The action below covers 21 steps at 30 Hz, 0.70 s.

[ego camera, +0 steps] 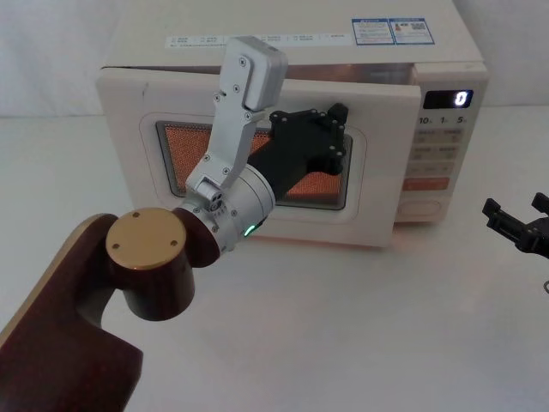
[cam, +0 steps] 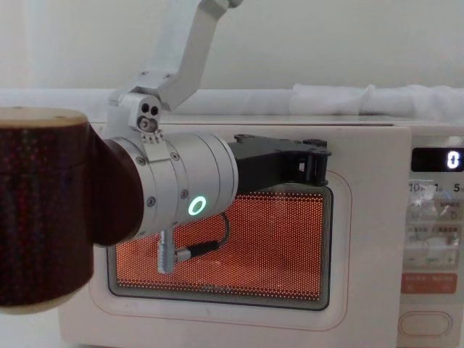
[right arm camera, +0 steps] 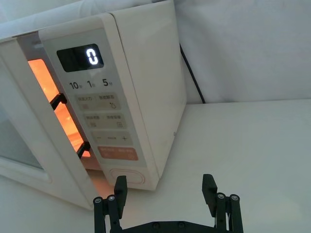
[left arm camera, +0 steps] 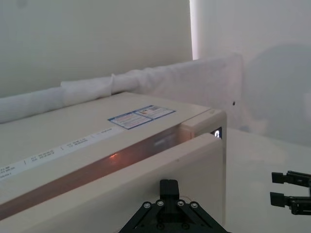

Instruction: Press the button to open the microwave door with one hand; close the microwave door with the other hand.

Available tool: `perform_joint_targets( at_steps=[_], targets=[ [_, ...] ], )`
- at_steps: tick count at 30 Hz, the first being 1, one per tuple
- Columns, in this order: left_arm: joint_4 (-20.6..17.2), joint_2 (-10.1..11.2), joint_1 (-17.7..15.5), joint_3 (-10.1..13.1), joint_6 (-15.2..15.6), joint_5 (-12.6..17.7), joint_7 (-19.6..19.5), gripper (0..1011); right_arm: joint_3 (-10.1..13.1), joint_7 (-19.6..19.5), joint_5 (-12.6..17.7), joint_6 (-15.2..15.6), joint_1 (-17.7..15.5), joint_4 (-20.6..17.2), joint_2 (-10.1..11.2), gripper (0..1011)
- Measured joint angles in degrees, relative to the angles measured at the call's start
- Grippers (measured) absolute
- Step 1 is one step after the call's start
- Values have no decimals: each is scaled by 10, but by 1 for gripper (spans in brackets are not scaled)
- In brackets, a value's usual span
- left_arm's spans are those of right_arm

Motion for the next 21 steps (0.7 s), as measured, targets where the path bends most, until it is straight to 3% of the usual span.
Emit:
perform_joint_targets(
  at_steps=[21],
  targets=[
    [53,-30,-31,-4,-8,12,-10,0,0,0,0,0,0,0,0,1000]
  ],
)
